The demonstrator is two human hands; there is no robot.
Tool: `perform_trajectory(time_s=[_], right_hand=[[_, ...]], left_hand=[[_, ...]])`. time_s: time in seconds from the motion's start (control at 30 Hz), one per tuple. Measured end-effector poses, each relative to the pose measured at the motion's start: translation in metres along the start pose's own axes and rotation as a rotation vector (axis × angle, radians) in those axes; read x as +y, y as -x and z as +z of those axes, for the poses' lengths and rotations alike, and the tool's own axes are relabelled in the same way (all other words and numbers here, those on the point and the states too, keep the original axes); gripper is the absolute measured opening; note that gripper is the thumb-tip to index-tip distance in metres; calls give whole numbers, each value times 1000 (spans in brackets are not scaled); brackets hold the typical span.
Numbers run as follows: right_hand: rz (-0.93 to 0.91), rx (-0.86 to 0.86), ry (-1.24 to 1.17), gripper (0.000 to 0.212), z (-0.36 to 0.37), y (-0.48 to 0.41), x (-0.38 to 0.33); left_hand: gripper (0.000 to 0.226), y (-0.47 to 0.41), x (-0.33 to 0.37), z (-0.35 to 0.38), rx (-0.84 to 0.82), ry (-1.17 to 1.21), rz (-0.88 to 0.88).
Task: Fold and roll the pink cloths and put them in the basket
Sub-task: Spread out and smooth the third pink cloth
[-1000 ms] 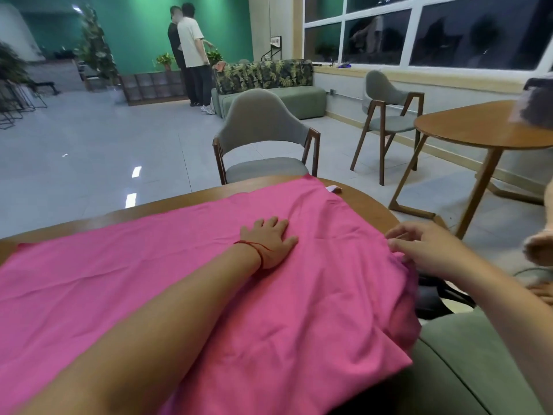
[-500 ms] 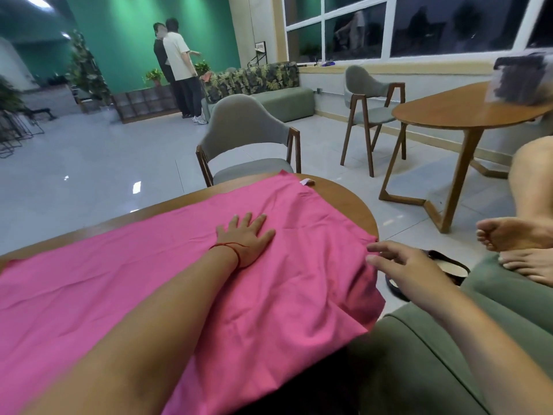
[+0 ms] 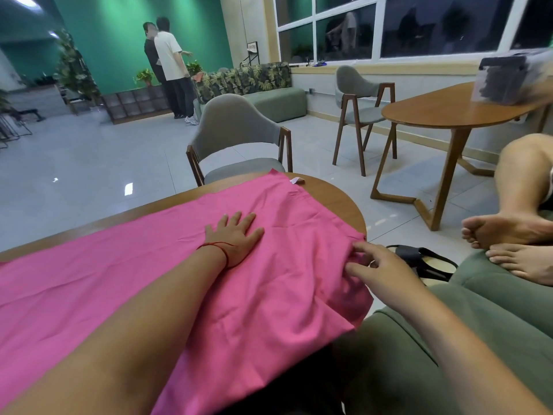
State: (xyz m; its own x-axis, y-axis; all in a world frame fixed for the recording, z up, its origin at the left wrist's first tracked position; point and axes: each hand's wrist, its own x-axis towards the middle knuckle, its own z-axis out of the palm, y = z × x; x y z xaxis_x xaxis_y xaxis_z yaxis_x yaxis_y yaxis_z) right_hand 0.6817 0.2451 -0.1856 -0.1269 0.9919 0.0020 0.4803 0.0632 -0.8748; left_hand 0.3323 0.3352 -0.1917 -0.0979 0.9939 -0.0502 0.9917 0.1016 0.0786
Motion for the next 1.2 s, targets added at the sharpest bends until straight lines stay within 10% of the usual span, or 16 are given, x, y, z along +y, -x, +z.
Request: perform_trajectory(time_s=[0.2,0.33,0.43,0.63,0.77,0.93,1.2], right_hand=[[-142,30,204,6,17,-2,-13],[-197,114,-91,29,14,8,-1],[-189,-64,-421,40,-6,25,13],[-86,-402,-279,28,-33,48,70],[-80,-340,-97,18,-28,54,101],[-171,-125,-430,24,-27,57,87],[-201,-97,-486,32,-24,52,66]], left_hand=[[73,0,-1,0,-2,-2,0],[73,-1,0,0,-2,-8,3],[73,-1,0,0,2,-15,-1],[74,-2,-1,1,3,-10,4],[71,-1,-1,2,1,3,7],[49,-13,17,-21,87,-111,-1],[29,-74,100,-50,231,42,342]])
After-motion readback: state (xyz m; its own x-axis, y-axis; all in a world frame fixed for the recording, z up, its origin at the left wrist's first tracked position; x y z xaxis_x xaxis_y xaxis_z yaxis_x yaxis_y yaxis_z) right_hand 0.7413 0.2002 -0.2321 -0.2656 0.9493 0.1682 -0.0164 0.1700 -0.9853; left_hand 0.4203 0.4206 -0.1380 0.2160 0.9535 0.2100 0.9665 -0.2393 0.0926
